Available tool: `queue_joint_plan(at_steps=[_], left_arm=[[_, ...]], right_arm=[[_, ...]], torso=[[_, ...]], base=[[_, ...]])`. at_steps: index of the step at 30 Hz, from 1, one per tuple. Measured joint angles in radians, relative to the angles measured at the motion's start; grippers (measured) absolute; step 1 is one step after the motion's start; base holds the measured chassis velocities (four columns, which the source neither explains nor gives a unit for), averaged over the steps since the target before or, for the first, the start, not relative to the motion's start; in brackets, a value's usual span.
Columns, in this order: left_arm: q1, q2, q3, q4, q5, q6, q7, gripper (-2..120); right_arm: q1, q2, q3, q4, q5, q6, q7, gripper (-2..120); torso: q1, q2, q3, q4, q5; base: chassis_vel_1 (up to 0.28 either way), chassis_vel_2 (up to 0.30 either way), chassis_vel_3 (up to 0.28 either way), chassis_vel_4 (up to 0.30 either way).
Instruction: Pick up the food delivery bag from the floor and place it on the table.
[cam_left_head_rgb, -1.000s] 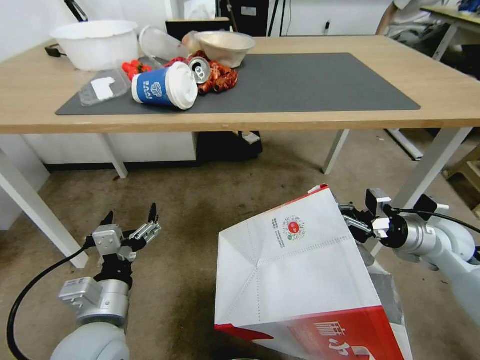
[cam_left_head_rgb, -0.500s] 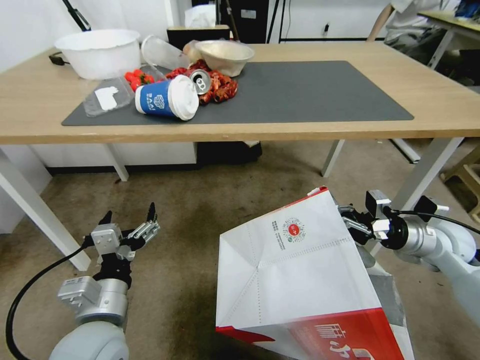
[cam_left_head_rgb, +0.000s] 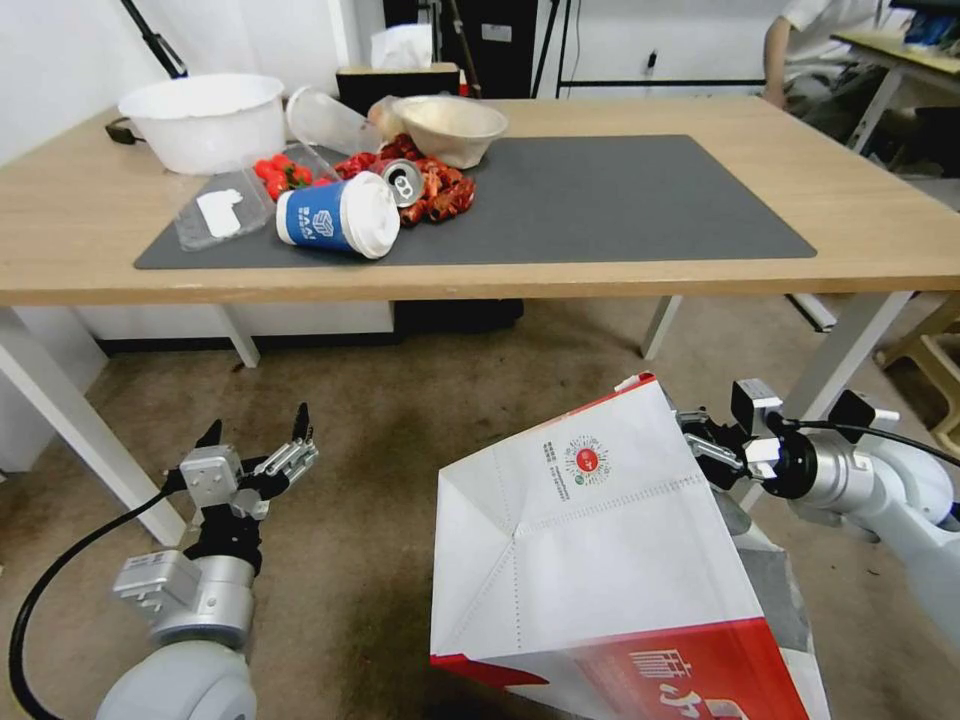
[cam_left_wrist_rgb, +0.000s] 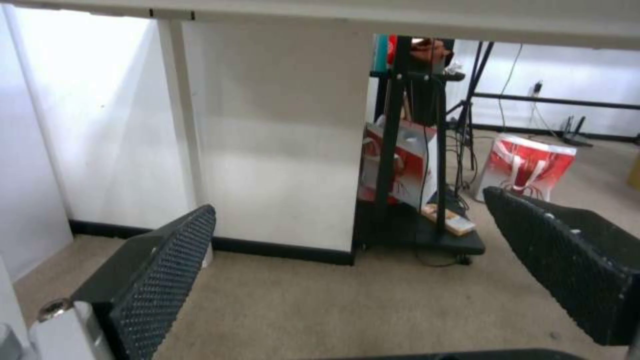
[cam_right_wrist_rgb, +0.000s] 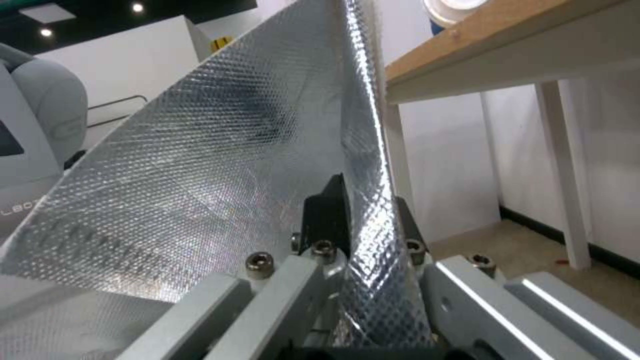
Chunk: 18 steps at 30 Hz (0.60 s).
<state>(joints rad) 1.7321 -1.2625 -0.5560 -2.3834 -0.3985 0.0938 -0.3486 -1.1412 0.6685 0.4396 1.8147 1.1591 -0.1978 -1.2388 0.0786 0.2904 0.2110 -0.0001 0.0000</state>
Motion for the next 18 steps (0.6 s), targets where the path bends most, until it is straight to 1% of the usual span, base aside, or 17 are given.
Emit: queue_joint_plan(at_steps=[3, 8, 11, 18], left_arm=[[-0.002, 0.000, 0.000, 0.000, 0.000, 0.000, 0.000, 100], [-0.003, 0.000, 0.000, 0.001, -0.001, 0.000, -0.001, 100], [-0.004, 0.000, 0.000, 0.001, -0.001, 0.000, -0.003, 100], [-0.003, 0.000, 0.001, 0.000, 0.000, 0.002, -0.004, 100]], right_arm=[[0.001, -0.002, 0.000, 0.001, 0.000, 0.000, 0.000, 0], [0.001, -0.007, 0.000, 0.001, 0.001, 0.000, 0.000, 0], [0.002, -0.009, 0.000, 0.002, 0.001, 0.000, 0.000, 0], [0.002, -0.011, 0.001, 0.004, 0.001, 0.000, 0.000, 0]], torso=[[0.004, 0.015, 0.011, 0.0001, 0.0000], [0.009, 0.031, 0.022, 0.0001, 0.0000], [0.015, 0.051, 0.036, 0.0001, 0.0000], [0.024, 0.077, 0.053, 0.0001, 0.0001]], base=[[0.000, 0.000, 0.000, 0.000], [0.000, 0.000, 0.000, 0.000], [0.000, 0.000, 0.000, 0.000], [0.000, 0.000, 0.000, 0.000]])
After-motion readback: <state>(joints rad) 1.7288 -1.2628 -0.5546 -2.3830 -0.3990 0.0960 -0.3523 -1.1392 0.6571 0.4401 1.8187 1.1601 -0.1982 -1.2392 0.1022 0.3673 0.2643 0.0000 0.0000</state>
